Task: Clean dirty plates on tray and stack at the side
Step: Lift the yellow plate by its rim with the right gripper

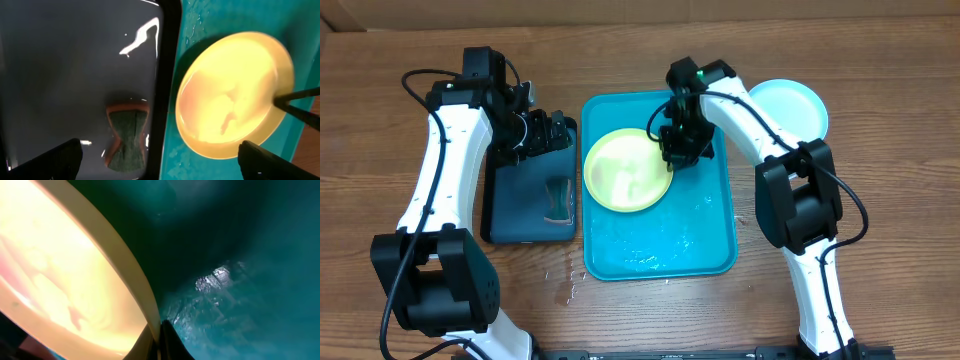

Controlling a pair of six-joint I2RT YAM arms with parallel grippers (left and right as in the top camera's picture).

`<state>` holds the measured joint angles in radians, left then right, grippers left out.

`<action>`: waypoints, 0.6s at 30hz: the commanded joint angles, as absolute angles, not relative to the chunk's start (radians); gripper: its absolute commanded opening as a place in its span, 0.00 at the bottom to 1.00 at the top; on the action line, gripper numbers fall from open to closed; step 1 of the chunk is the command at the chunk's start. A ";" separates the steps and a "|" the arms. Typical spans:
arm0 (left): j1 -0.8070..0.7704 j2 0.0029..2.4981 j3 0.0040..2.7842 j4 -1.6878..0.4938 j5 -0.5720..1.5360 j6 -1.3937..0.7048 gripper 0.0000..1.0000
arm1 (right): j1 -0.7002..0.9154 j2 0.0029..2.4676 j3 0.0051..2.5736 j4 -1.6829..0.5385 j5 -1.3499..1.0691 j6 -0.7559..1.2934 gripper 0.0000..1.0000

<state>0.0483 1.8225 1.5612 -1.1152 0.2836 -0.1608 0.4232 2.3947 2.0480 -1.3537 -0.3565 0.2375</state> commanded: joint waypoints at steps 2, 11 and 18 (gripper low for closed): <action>0.052 1.793 1.584 -1.118 0.276 -0.164 1.00 | 0.390 2.373 2.187 -1.403 -0.326 0.232 0.04; 0.052 1.793 1.584 -1.118 0.276 -0.164 1.00 | 0.356 2.373 2.386 -1.560 -0.300 0.233 0.04; 0.052 1.793 1.584 -1.118 0.276 -0.164 1.00 | 0.356 2.373 2.393 -1.586 -0.281 0.266 0.04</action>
<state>0.0483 1.8225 1.5616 -1.1152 0.2802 -0.1608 0.3542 2.3947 2.3676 -1.5887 -0.2844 0.2413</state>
